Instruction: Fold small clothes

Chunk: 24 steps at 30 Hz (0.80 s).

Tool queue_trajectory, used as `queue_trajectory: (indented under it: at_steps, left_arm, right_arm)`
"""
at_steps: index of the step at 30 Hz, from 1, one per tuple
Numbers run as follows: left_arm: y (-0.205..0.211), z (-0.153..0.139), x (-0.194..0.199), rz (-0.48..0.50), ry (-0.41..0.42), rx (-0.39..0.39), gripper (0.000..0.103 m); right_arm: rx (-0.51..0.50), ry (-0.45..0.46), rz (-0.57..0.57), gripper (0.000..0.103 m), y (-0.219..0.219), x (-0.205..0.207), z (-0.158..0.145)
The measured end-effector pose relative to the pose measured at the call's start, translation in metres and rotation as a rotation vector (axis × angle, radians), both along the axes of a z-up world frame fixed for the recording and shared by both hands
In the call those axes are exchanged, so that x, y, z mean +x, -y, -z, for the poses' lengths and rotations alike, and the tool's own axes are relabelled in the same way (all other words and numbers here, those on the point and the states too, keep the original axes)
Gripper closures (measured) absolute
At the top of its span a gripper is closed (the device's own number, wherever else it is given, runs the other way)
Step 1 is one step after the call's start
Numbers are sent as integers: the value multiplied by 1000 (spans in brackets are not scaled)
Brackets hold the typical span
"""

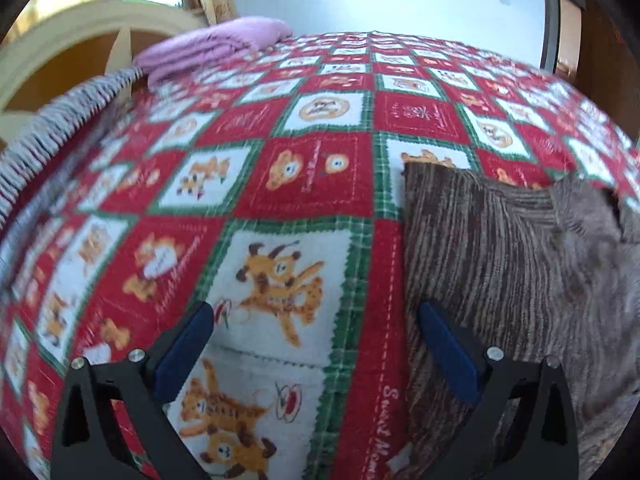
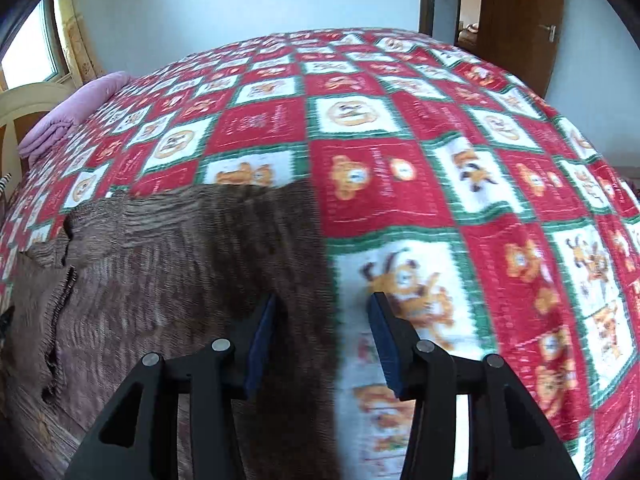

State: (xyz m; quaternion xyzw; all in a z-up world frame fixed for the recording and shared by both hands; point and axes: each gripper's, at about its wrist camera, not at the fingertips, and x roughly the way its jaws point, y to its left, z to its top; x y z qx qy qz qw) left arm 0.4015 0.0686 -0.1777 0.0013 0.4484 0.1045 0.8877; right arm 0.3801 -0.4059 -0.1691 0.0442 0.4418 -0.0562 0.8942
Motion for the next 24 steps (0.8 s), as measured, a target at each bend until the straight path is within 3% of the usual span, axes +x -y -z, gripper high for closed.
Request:
queue_trajectory:
  at_steps: [3, 6, 9, 14, 16, 20, 24]
  left_arm:
    - [-2, 0, -2, 5, 3, -38, 0]
    - [0, -4, -12, -6, 3, -50, 0]
    - [4, -4, -36, 4, -1, -73, 0]
    - [4, -2, -51, 3, 6, -87, 0]
    - [4, -1, -48, 5, 0, -89, 0]
    - [2, -4, -55, 0, 13, -104, 0]
    - [4, -16, -81, 6, 44, -107, 0]
  right_arm:
    - [-17, 14, 7, 55, -3, -8, -6]
    - [58, 56, -24, 54, -8, -35, -21]
    - [17, 6, -57, 54, -13, -55, -8]
    - [86, 23, -11, 53, 14, -67, 0]
    - [41, 26, -16, 53, 9, -67, 0]
    - [105, 51, 5, 52, 14, -83, -10]
    - [80, 68, -48, 51, 4, -115, -23]
